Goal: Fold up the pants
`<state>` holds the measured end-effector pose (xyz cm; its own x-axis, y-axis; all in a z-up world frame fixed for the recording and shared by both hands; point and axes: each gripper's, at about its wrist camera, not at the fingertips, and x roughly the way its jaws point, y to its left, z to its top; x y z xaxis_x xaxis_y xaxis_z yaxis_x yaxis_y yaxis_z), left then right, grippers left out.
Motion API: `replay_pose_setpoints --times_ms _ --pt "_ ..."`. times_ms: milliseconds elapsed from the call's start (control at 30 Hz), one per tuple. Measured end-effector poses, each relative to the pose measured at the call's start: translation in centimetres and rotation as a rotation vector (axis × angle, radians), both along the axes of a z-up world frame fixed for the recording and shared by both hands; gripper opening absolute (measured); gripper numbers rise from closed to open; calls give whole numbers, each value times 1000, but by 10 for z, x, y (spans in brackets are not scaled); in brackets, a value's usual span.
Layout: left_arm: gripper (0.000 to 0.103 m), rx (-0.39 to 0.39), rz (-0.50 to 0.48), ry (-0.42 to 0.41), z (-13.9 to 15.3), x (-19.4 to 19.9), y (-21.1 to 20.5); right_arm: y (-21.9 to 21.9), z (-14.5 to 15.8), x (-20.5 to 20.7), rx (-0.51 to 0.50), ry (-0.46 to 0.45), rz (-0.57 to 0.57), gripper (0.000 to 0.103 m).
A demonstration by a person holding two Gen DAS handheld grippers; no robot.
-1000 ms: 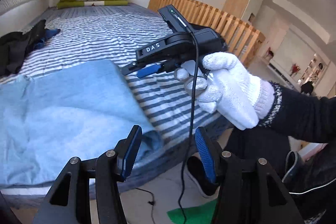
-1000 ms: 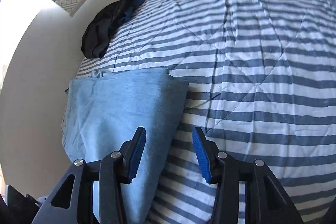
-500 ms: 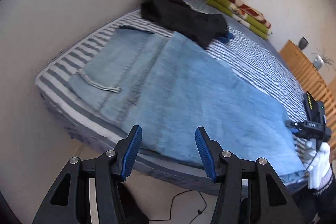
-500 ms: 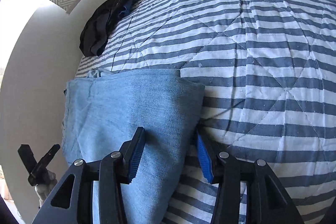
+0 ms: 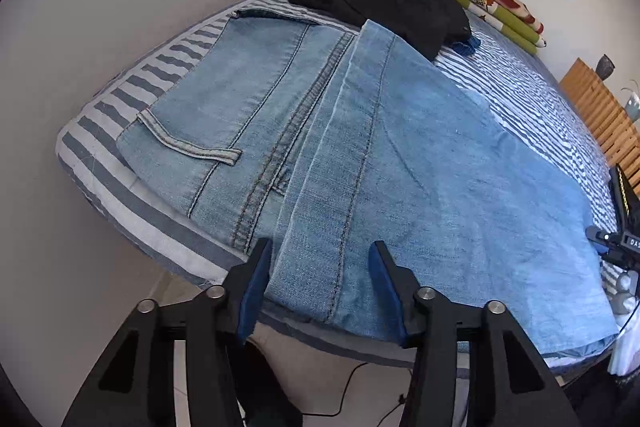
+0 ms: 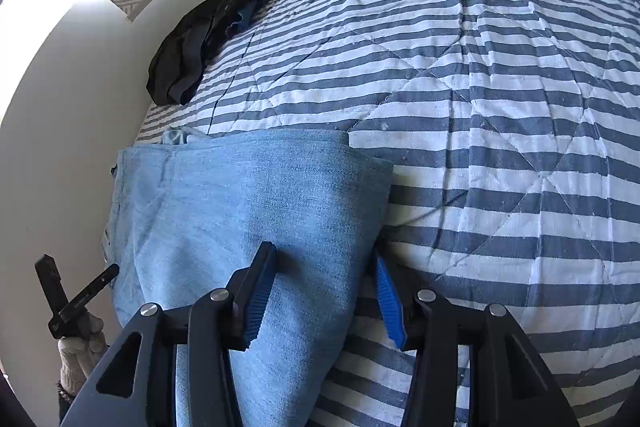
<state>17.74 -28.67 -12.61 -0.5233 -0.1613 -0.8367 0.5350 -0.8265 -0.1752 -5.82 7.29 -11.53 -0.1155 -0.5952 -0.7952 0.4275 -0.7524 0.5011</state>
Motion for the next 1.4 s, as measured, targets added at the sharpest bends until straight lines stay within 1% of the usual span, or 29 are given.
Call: replay_pose_setpoints --times_ms 100,133,233,267,367,400,467,500,533,567,600,633,667,700,767,800,833,867,900,967,1033,1067,1100,1133,1200,1267,1333,1367,1400 --pt "21 -47 25 -14 8 2 3 0 0 -1 1 2 2 45" --pt "19 -70 18 -16 13 1 8 1 0 -1 2 2 2 45" --pt "12 -200 -35 -32 29 -2 29 2 0 -1 -1 -1 0 45" --pt "10 -226 -46 -28 35 -4 35 2 0 -2 -2 -2 0 45" --pt "9 -233 -45 19 61 -1 40 3 0 -2 -6 -6 -3 45" --pt "9 -219 -42 38 67 -1 34 3 0 -2 -7 -7 -3 45" --pt "9 -239 -3 1 65 -3 17 3 0 -4 -14 -12 -7 45" --pt "9 -228 13 -24 57 -6 7 4 0 -5 -21 -16 -10 45" --pt "9 -190 15 -47 44 -9 -4 3 0 -6 -25 -19 -12 45" --pt "11 -188 13 -89 31 -14 -9 3 0 -7 -28 -20 -12 45" --pt "16 -210 12 -130 20 -18 -10 2 1 -8 -31 -21 -12 45" --pt "18 -223 4 -145 13 -20 -9 2 1 -10 -37 -25 -13 45" --pt "19 -230 0 -143 13 -21 -8 3 0 -12 -46 -35 -16 45" --pt "26 -225 12 -142 16 -20 -9 4 -1 -14 -62 -50 -23 45" --pt "37 -187 40 -103 27 -13 -11 9 -4 -20 -100 -91 -35 45" --pt "36 -201 55 -89 36 -9 -9 12 -5 -24 -123 -114 -46 42" --pt "36 -227 68 -75 46 -4 -5 14 -7 -27 -140 -133 -61 39" --pt "36 -232 57 -41 57 -1 4 16 -8 -30 -146 -142 -75 24" --pt "36 -221 28 -3 66 0 16 17 -9 -33 -156 -155 -80 17" --pt "36 -183 -59 63 81 -2 50 19 -10 -34 -194 -181 -91 14" --pt "38 -111 -186 128 91 -13 94 20 -7 -34 -233 -180 -90 14" --pt "42 -73 -255 149 93 -20 119 19 -5 -34 -239 -169 -87 14" --pt "46 -38 -328 172 94 -28 146 18 -3 -35 -231 -163 -86 17" --pt "47 -8 -397 180 92 -35 174 17 -3 -35 -217 -164 -92 19" --pt "47 42 -518 182 83 -52 226 18 -8 -37 -208 -181 -103 25" --pt "47 64 -620 166 68 -66 271 19 -14 -39 -213 -205 -109 26" --pt "47 80 -679 108 47 -76 312 19 -19 -42 -220 -229 -100 27" --pt "47 78 -702 62 34 -79 329 20 -20 -43 -225 -237 -96 27" --pt "47 40 -718 18 21 -79 342 21 -21 -43 -233 -251 -90 29"
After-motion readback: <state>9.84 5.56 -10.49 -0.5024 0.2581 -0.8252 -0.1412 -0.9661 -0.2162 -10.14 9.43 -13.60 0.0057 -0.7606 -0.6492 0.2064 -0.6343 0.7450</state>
